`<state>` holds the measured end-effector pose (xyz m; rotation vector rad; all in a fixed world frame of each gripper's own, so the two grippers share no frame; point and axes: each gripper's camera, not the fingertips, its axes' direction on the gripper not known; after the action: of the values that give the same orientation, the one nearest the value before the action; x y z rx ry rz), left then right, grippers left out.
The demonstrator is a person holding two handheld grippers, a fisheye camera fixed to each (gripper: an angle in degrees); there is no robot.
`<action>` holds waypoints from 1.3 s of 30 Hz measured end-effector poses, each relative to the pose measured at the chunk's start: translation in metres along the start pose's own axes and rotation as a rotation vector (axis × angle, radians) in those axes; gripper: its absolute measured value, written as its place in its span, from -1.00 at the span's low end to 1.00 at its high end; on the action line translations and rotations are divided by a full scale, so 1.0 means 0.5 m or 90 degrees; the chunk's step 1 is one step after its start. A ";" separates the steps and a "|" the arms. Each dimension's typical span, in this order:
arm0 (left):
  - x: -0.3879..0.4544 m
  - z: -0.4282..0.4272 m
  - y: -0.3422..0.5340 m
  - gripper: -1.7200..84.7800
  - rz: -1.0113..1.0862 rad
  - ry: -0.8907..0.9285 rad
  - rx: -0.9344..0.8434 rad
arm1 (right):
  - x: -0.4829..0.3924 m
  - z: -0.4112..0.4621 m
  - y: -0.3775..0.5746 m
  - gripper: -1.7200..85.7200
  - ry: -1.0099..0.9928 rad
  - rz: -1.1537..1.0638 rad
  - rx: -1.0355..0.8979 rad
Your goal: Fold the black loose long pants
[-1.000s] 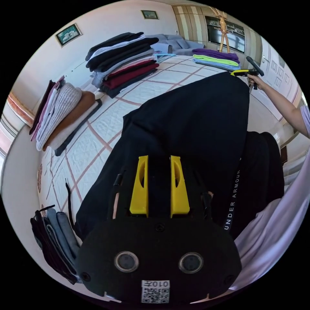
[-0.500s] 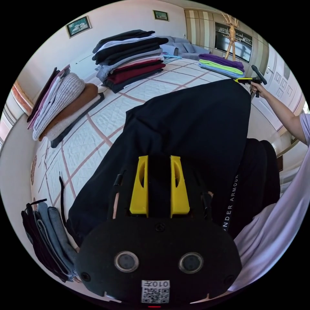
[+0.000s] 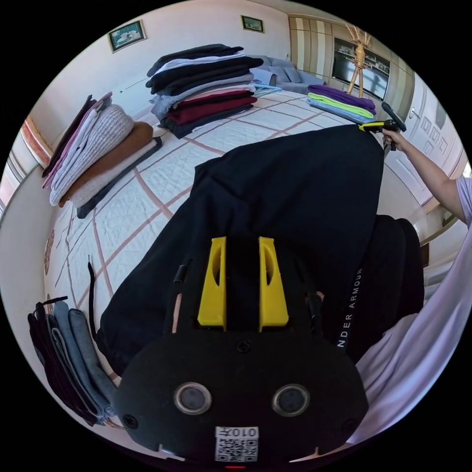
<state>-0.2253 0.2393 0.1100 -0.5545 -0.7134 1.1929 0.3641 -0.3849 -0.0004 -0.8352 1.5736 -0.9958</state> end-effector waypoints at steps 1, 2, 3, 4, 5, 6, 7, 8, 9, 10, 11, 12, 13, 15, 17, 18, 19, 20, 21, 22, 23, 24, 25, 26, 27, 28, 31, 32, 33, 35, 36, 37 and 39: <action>-0.003 0.001 0.004 -0.73 -0.003 0.001 0.001 | 0.001 -0.003 -0.001 -0.89 0.003 0.000 0.004; -0.005 0.002 0.007 -0.73 -0.006 0.001 0.002 | 0.004 -0.009 -0.002 -0.89 0.006 -0.001 0.011; -0.006 0.002 0.009 -0.73 -0.007 0.001 0.003 | 0.009 -0.012 -0.004 -0.89 0.010 -0.001 0.012; -0.008 0.003 0.013 -0.73 -0.010 0.000 0.004 | 0.011 -0.013 -0.005 -0.89 0.010 -0.003 0.012; -0.011 0.004 0.016 -0.73 -0.011 -0.001 0.003 | 0.014 -0.009 -0.007 -0.89 0.005 -0.011 0.003; -0.012 0.005 0.018 -0.73 -0.012 -0.002 0.002 | 0.017 -0.001 -0.008 -0.89 0.007 -0.018 -0.015; -0.015 0.004 0.021 -0.73 -0.017 -0.005 0.003 | 0.019 0.002 -0.007 -0.89 0.008 -0.019 -0.018; -0.019 0.004 0.024 -0.73 -0.023 -0.010 0.003 | 0.024 0.006 -0.003 -0.89 0.008 -0.013 -0.013; -0.021 0.004 0.026 -0.73 -0.027 -0.013 0.004 | 0.032 0.010 0.001 -0.89 0.008 -0.002 -0.006; -0.025 0.002 0.029 -0.73 -0.033 -0.022 0.007 | 0.035 0.011 0.003 -0.89 0.009 0.006 -0.002; -0.029 0.002 0.031 -0.73 -0.039 -0.034 0.005 | 0.043 0.010 0.007 -0.89 0.012 0.024 0.013; -0.031 0.002 0.032 -0.73 -0.042 -0.040 0.003 | 0.048 0.009 0.011 -0.89 0.015 0.036 0.027; -0.034 0.002 0.034 -0.73 -0.042 -0.045 0.002 | 0.049 0.010 0.013 -0.89 0.013 0.038 0.029; -0.041 0.004 0.039 -0.73 -0.045 -0.046 0.001 | 0.052 0.033 0.022 -0.87 0.003 0.037 0.004; -0.055 0.012 0.049 -0.73 -0.057 -0.040 -0.001 | 0.063 0.035 0.044 -0.85 -0.002 0.066 0.017; -0.059 0.014 0.052 -0.73 -0.062 -0.036 0.000 | 0.081 0.019 0.069 -0.83 -0.014 0.113 0.047; -0.069 0.014 0.059 -0.74 -0.073 -0.029 0.006 | 0.092 0.009 0.085 -0.81 -0.024 0.142 0.066; -0.078 0.014 0.066 -0.74 -0.082 -0.022 0.011 | 0.115 -0.010 0.127 -0.79 -0.047 0.203 0.110; -0.082 0.014 0.069 -0.74 -0.086 -0.018 0.013 | 0.136 -0.023 0.180 -0.78 -0.070 0.268 0.148; -0.092 0.014 0.076 -0.74 -0.096 -0.011 0.018 | 0.144 -0.027 0.208 -0.77 -0.082 0.297 0.167; -0.103 0.014 0.082 -0.74 -0.108 0.000 0.023 | 0.158 -0.026 0.267 -0.75 -0.112 0.351 0.200; -0.109 0.015 0.085 -0.74 -0.114 0.006 0.025 | 0.165 -0.016 0.325 -0.74 -0.148 0.395 0.226; -0.121 0.016 0.091 -0.74 -0.127 0.019 0.030 | 0.165 -0.008 0.351 -0.73 -0.166 0.412 0.236; -0.134 0.015 0.097 -0.74 -0.140 0.033 0.037 | 0.162 0.011 0.397 -0.72 -0.199 0.440 0.254; -0.141 0.015 0.100 -0.74 -0.146 0.039 0.040 | 0.152 0.027 0.435 -0.70 -0.221 0.462 0.268; -0.152 0.011 0.106 -0.74 -0.159 0.052 0.047 | 0.146 0.034 0.451 -0.70 -0.228 0.474 0.278; -0.172 -0.016 0.125 -0.74 -0.183 0.078 0.083 | 0.112 0.061 0.502 -0.69 -0.252 0.519 0.328; -0.174 -0.031 0.130 -0.74 -0.179 0.077 0.092 | 0.100 0.072 0.507 -0.69 -0.256 0.531 0.331; -0.173 -0.039 0.131 -0.74 -0.174 0.072 0.095 | 0.089 0.086 0.504 -0.68 -0.251 0.543 0.319; -0.171 -0.068 0.135 -0.75 -0.150 0.050 0.099 | 0.074 0.104 0.495 -0.68 -0.234 0.560 0.299; -0.171 -0.075 0.136 -0.75 -0.146 0.045 0.100 | 0.065 0.108 0.495 -0.69 -0.230 0.579 0.314; -0.171 -0.089 0.139 -0.75 -0.140 0.040 0.105 | 0.061 0.109 0.495 -0.69 -0.230 0.589 0.319; -0.173 -0.106 0.145 -0.75 -0.134 0.037 0.113 | 0.037 0.102 0.489 -0.72 -0.204 0.621 0.331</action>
<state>-0.2489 0.1759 0.0052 -0.3552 -0.5936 1.0277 0.4042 -0.3101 -0.2363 0.1624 1.1314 -0.4612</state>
